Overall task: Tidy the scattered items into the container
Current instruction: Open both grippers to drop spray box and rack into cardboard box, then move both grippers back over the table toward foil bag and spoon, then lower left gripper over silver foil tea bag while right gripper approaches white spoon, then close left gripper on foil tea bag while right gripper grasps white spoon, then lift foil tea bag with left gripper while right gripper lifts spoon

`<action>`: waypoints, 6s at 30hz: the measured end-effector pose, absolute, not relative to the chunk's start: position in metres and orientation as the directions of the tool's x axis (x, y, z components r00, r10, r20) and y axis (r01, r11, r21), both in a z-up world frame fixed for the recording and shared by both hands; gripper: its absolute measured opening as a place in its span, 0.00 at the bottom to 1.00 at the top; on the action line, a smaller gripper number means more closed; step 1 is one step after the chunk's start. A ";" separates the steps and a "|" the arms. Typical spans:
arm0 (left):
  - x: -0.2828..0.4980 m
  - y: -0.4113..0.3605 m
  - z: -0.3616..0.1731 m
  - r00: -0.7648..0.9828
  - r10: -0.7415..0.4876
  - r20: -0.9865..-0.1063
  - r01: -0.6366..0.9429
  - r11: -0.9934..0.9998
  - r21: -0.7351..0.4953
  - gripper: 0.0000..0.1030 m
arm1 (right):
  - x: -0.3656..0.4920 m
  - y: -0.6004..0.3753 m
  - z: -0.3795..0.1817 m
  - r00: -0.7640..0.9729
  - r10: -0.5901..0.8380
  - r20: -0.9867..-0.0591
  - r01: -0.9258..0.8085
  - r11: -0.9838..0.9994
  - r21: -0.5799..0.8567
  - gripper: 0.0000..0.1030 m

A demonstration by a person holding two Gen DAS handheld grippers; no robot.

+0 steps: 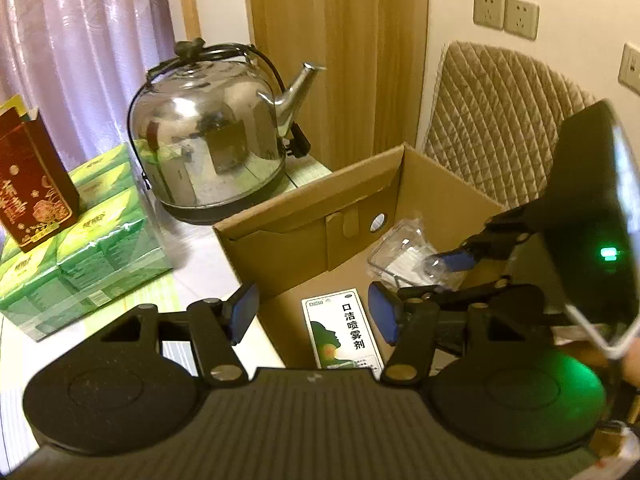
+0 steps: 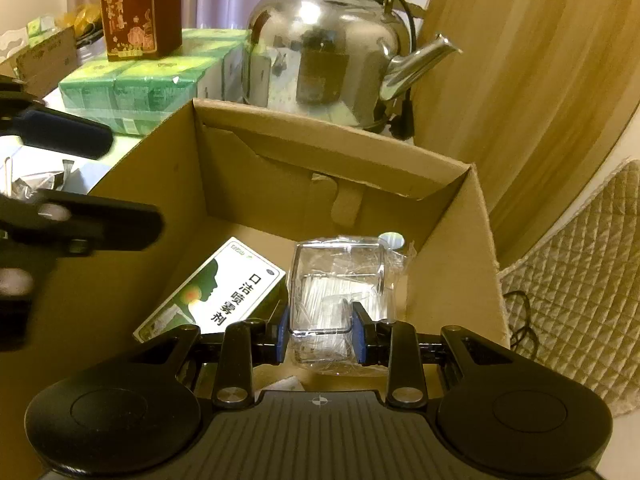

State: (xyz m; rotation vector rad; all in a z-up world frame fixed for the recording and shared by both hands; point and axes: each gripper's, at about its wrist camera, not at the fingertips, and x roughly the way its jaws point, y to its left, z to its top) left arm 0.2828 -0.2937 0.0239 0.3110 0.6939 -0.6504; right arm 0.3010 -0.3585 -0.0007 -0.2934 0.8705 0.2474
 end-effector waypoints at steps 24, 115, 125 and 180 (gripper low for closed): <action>0.212 -0.199 0.063 0.624 -0.453 -0.636 0.547 0.835 -0.058 0.60 | 0.218 -0.359 0.067 0.695 0.174 -0.698 -0.279 0.959 -0.039 0.78; 0.301 0.006 -0.068 0.530 -0.411 -0.742 0.543 0.836 -0.075 0.96 | 0.293 -0.091 -0.060 0.361 0.527 -0.769 -0.726 0.676 0.123 0.36; 0.305 -0.002 -0.068 0.552 -0.425 -0.717 0.531 0.842 -0.090 0.96 | 0.283 -0.101 -0.050 0.419 0.477 -0.772 -0.674 0.734 0.087 0.27; 0.123 -0.015 -0.056 0.429 -0.331 -0.841 0.603 0.797 -0.006 0.80 | 0.026 -0.217 -0.064 0.474 0.320 -0.820 -0.552 0.834 0.006 0.84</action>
